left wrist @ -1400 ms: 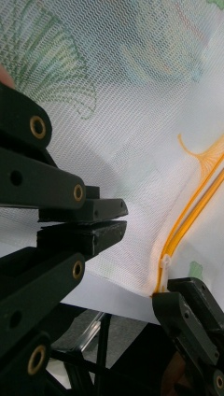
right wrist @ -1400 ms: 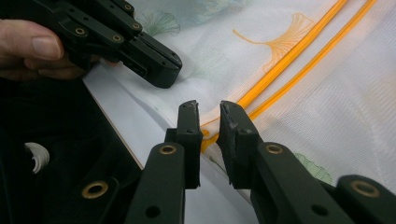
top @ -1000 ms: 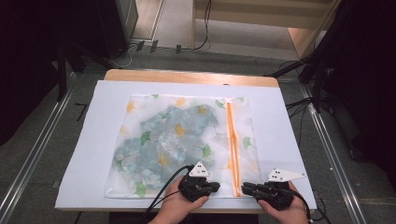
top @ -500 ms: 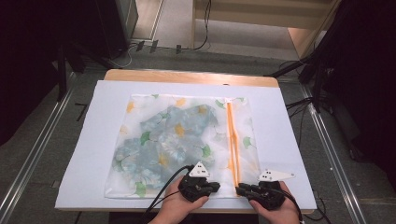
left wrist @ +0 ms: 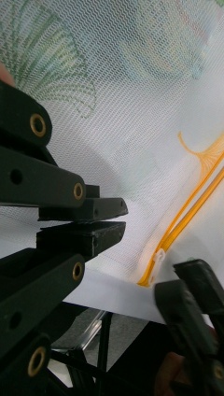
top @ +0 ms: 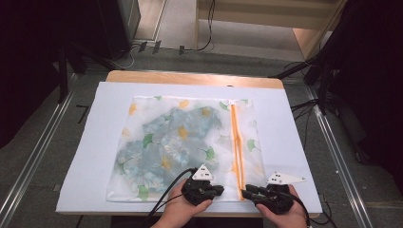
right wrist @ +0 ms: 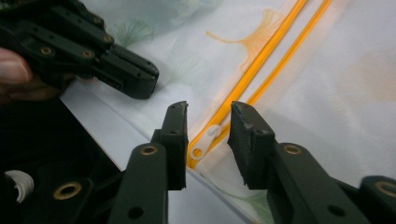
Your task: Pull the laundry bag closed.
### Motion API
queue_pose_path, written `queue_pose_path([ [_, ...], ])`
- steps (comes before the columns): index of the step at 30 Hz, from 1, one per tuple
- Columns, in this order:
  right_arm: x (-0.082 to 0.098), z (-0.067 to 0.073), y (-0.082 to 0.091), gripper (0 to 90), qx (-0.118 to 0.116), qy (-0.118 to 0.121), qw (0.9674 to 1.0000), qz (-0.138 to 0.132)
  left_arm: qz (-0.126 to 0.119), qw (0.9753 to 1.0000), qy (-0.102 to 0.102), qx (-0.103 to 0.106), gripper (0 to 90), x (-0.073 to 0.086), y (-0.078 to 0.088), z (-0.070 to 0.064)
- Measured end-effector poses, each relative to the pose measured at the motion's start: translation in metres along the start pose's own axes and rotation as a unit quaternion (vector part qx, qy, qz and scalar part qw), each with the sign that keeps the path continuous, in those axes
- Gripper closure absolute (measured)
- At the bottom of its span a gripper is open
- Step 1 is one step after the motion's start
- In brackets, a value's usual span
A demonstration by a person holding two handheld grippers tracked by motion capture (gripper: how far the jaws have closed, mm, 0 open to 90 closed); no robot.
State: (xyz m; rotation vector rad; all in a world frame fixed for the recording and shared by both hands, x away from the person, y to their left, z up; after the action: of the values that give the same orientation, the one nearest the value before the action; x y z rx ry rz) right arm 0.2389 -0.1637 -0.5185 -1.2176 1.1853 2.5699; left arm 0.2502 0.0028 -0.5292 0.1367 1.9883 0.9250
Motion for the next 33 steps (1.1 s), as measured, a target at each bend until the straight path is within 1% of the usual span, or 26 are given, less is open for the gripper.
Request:
queue_pose_path([
  [1, 0.0014, 0.0008, -0.0021, 66.7, 0.003, 0.002, 1.0, 0.007, 0.0, 1.0, 0.0, 0.0, 87.6, 0.0, 0.0001, 0.0],
  [3, 0.0047, -0.0006, -0.0054, 69.2, 0.023, 0.012, 0.9994, 0.023, 0.001, 1.0, 0.0, 0.0, 87.6, 0.0001, 0.0002, 0.0001],
  [4, 0.0049, -0.0008, -0.0054, 73.6, 0.018, 0.011, 0.9995, 0.022, 0.001, 1.0, 0.0, -0.001, 87.6, 0.0001, 0.0002, 0.0],
  [6, 0.0053, -0.0004, -0.004, 80.0, -0.002, 0.006, 0.9997, 0.025, 0.0, 1.0, 0.0, 0.0, 87.6, 0.0001, 0.0001, -0.0002],
  [7, 0.0053, 0.0005, -0.0033, 81.5, -0.01, 0.006, 0.9996, 0.027, -0.001, 1.0, -0.001, 0.001, 87.6, 0.0001, -0.0001, -0.0003],
  [8, 0.005, 0.0012, -0.0032, 81.9, -0.011, 0.01, 0.9995, 0.027, -0.001, 1.0, -0.001, 0.001, 87.6, 0.0001, -0.0001, -0.0003],
  [10, 0.0046, 0.0017, -0.0023, 84.5, -0.004, 0.018, 0.9994, 0.03, 0.001, 1.0, -0.001, 0.0, 87.6, 0.0002, 0.0002, -0.0002],
  [13, 0.0034, -0.0025, 0.002, 88.5, 0.003, 0.013, 0.9996, 0.023, 0.001, 1.0, -0.001, 0.0, 87.5, 0.0002, 0.0002, -0.0002],
  [15, 0.0047, -0.0068, 0.0032, 89.6, 0.019, 0.017, 0.9994, 0.025, 0.001, 1.0, 0.0, 0.0, 87.6, 0.0002, 0.0001, -0.0001],
  [17, 0.0055, -0.0079, 0.0032, 88.9, 0.017, 0.016, 0.9993, 0.028, 0.0, 1.0, 0.0, 0.001, 87.6, 0.0001, 0.0, -0.0002],
  [18, 0.0052, -0.0072, 0.0028, 86.3, 0.013, 0.017, 0.9995, 0.025, -0.001, 1.0, 0.0, 0.002, 87.6, 0.0, -0.0001, -0.0002],
  [19, 0.0042, -0.0058, 0.0029, 81.3, 0.007, 0.02, 0.9996, 0.02, 0.001, 1.0, 0.0, 0.0, 87.6, 0.0002, 0.0001, -0.0001],
  [20, 0.0031, -0.0051, 0.0028, 78.2, 0.006, 0.021, 0.9997, 0.014, 0.001, 1.0, 0.0, 0.001, 87.6, 0.0001, 0.0001, -0.0001],
  [22, 0.0031, -0.0041, 0.0016, 73.1, -0.001, 0.016, 0.9998, 0.013, -0.001, 1.0, 0.0, 0.001, 87.6, 0.0, -0.0001, -0.0002],
  [23, 0.0046, -0.0034, 0.0003, 73.1, -0.005, 0.015, 0.9997, 0.019, 0.001, 1.0, -0.001, 0.0, 87.6, 0.0002, 0.0001, -0.0001],
  [24, 0.0071, -0.0032, -0.0019, 73.7, -0.004, 0.015, 0.9995, 0.029, 0.001, 1.0, 0.0, 0.001, 87.6, 0.0002, 0.0, -0.0002],
  [25, 0.0085, -0.0033, -0.0032, 74.6, -0.005, 0.015, 0.9993, 0.033, -0.001, 1.0, 0.0, 0.001, 87.6, 0.0001, -0.0001, -0.0003],
  [26, 0.0088, -0.0032, -0.0038, 76.6, -0.008, 0.008, 0.9994, 0.032, -0.001, 1.0, 0.0, 0.001, 87.6, 0.0002, -0.0001, -0.0003],
  [27, 0.0093, -0.0043, -0.0039, 81.6, -0.003, 0.008, 0.9993, 0.036, -0.001, 1.0, 0.0, 0.001, 87.6, 0.0001, -0.0001, -0.0003],
  [28, 0.0094, -0.0045, -0.0039, 83.0, -0.002, 0.011, 0.9993, 0.036, 0.0, 1.0, -0.001, 0.001, 87.6, 0.0002, -0.0001, -0.0003],
  [30, 0.0097, -0.003, -0.004, 88.5, -0.011, 0.006, 0.9992, 0.039, -0.001, 1.0, -0.001, 0.001, 87.6, 0.0001, -0.0001, -0.0002],
  [32, 0.0088, -0.0013, -0.0032, 90.0, -0.001, 0.023, 0.9989, 0.042, -0.001, 1.0, -0.001, 0.001, 87.6, 0.0001, -0.0001, -0.0003],
  [33, 0.0066, 0.0005, -0.0018, 90.0, 0.0, 0.024, 0.999, 0.038, -0.001, 1.0, -0.001, 0.001, 87.6, 0.0001, -0.0001, -0.0004],
])
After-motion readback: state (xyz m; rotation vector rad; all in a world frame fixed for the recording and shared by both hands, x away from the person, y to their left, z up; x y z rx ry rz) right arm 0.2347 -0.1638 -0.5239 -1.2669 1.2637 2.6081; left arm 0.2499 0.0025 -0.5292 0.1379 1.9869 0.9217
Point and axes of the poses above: each handheld gripper's, and its own axes: y roughly backward along the jaws, x roughly out of its underside, z roughly to its left, the point moved 7 cm from there along -y, roughly forward along the jaws, and after that the axes turned 3 degrees about -x, right-handed, at the moved point
